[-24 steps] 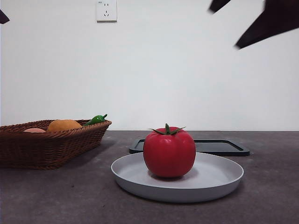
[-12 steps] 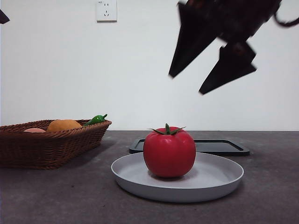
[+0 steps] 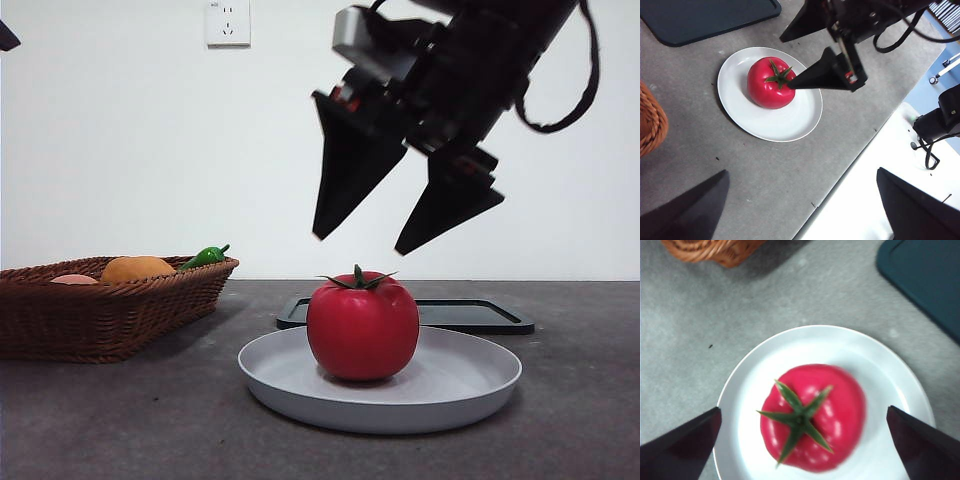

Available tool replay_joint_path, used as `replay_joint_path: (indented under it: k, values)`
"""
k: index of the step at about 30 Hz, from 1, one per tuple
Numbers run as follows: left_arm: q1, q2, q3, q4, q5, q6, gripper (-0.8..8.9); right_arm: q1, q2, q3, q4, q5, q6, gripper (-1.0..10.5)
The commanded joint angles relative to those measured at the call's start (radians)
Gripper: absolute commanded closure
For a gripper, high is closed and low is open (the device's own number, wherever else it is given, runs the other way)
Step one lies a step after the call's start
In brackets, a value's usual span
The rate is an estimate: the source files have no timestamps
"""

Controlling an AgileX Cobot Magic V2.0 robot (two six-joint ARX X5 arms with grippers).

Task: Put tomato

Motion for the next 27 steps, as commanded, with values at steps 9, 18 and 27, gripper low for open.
replay_joint_path:
  k: [9, 18, 27]
  values:
    - [-0.003, 0.004, 0.014, 0.011, 0.005, 0.011, 3.48, 0.029, 0.099, 0.02, 0.045, 0.053, 0.008, 3.6]
    - [-0.003, 0.004, 0.014, 0.011, 0.005, 0.011, 3.48, 0.029, 0.186, 0.02, 0.059, 0.052, 0.01, 3.6]
    - [-0.003, 0.004, 0.014, 0.011, 0.005, 0.011, 3.48, 0.029, 0.169, 0.023, 0.037, 0.051, 0.012, 7.4]
